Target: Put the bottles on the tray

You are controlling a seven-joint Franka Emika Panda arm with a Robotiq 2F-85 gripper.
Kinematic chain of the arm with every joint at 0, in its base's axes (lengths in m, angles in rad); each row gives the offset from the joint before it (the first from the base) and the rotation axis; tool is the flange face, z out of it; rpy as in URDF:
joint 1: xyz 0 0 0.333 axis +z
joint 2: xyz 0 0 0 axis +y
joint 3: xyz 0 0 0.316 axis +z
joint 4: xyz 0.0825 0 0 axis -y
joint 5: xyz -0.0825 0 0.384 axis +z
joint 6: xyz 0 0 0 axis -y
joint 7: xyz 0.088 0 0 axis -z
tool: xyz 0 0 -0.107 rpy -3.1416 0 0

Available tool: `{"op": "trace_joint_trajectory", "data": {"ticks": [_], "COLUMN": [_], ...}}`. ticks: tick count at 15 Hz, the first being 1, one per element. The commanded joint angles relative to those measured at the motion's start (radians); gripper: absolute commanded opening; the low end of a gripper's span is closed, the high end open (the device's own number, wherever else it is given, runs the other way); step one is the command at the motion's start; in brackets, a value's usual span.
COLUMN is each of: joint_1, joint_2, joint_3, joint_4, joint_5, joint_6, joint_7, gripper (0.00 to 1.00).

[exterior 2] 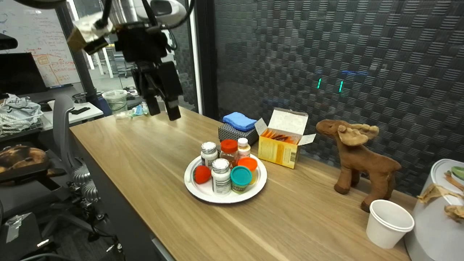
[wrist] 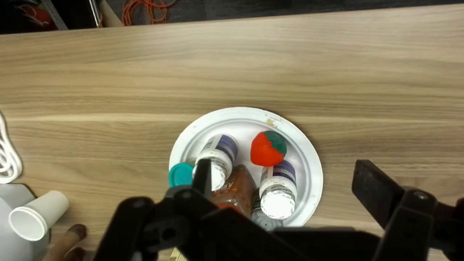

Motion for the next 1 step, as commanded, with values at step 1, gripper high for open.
{"op": "trace_joint_trajectory", "data": {"ticks": [1], "joint_1": [-0.024], "joint_2": [-0.013], "joint_3": [0.021], "joint_4": [0.002], "joint_5": [0.007], "joint_6": [-0.01], "joint_7": [-0.014], "gripper": [1.0]}}
